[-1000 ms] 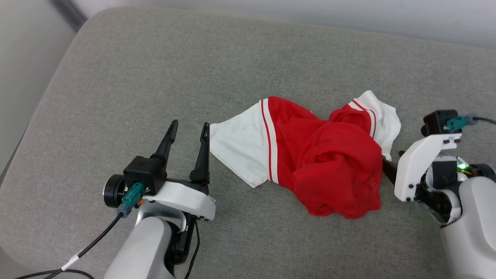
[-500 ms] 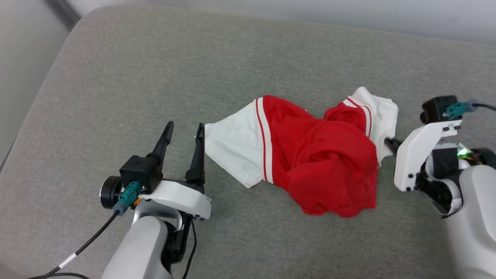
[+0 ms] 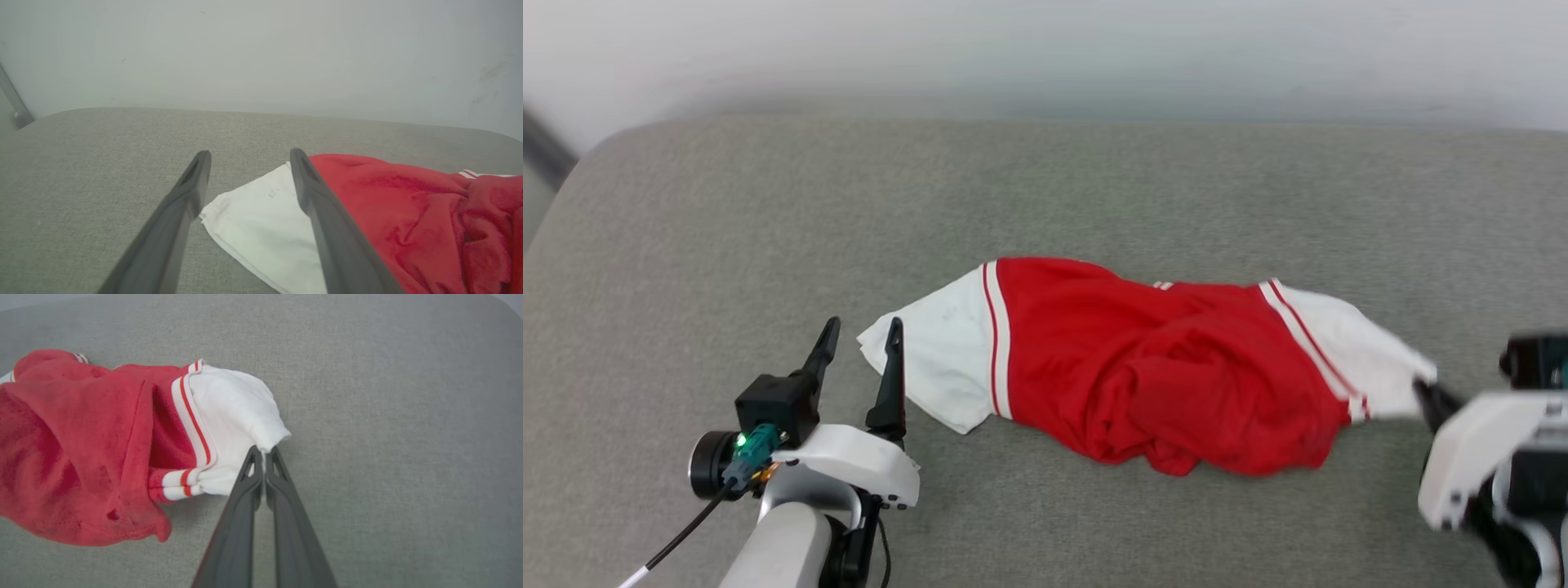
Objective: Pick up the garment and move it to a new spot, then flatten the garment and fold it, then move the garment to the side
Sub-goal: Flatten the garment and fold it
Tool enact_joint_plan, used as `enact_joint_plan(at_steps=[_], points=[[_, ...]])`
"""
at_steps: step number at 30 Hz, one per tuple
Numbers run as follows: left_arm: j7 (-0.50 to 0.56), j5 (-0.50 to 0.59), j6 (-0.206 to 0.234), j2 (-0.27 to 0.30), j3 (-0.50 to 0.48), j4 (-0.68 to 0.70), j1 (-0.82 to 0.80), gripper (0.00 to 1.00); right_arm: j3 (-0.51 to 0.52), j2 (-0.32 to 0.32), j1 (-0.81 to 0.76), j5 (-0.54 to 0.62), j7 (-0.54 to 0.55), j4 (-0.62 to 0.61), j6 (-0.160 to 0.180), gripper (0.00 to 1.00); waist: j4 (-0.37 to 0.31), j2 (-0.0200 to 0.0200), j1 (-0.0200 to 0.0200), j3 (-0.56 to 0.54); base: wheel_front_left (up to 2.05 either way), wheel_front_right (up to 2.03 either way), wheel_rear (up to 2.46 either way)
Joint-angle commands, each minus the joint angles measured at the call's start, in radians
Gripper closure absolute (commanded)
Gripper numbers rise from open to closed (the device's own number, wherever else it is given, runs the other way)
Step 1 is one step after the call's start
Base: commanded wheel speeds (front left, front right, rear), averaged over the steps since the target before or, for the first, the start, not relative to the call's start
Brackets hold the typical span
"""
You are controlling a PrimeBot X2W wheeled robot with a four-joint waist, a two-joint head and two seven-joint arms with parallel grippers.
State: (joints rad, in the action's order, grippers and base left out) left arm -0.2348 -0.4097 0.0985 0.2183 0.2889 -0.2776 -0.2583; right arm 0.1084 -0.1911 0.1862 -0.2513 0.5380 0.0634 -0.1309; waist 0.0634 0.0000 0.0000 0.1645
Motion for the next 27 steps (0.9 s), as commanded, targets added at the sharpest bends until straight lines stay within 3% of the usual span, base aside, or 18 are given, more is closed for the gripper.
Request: enact_joint_plan(at_steps=[1, 8, 9, 10, 21, 27], points=[[0.006, -0.006, 0.006, 0.009, -0.004, 0.005, 0.016, 0.0, 0.02, 0.02, -0.059, 0.01, 0.007, -0.013, 0.0, 1.0, -0.038, 0.0, 0.0, -0.031, 0.0, 0.0, 0.0], [0.028, -0.023, 0.026, 0.025, -0.018, 0.022, 0.058, 0.0, 0.063, 0.089, -0.221, 0.008, -0.02, 0.043, 0.0, 0.99, -0.067, 0.0, 0.0, -0.048, 0.0, 0.0, 0.0], [0.032, -0.025, 0.027, 0.027, -0.019, 0.024, 0.064, 0.0, 0.062, 0.094, -0.225, 0.01, -0.041, 0.054, 0.0, 0.59, -0.069, 0.0, 0.0, -0.051, 0.0, 0.0, 0.0], [0.037, -0.026, 0.03, 0.028, -0.02, 0.025, 0.07, 0.0, 0.062, 0.098, -0.228, 0.014, -0.067, 0.064, 0.0, 0.0, -0.07, 0.0, 0.0, -0.055, 0.0, 0.0, 0.0], [0.063, -0.043, 0.043, 0.04, -0.016, 0.046, 0.113, 0.0, 0.083, 0.122, -0.168, 0.063, -0.471, 0.044, 0.0, 0.0, -0.064, 0.0, 0.0, -0.099, 0.0, 0.0, 0.0], [0.096, -0.05, 0.048, 0.059, -0.02, 0.06, 0.106, 0.0, 0.02, 0.124, -0.155, 0.081, -0.586, -0.009, 0.0, 0.0, -0.064, 0.0, 0.0, -0.108, 0.0, 0.0, 0.0]])
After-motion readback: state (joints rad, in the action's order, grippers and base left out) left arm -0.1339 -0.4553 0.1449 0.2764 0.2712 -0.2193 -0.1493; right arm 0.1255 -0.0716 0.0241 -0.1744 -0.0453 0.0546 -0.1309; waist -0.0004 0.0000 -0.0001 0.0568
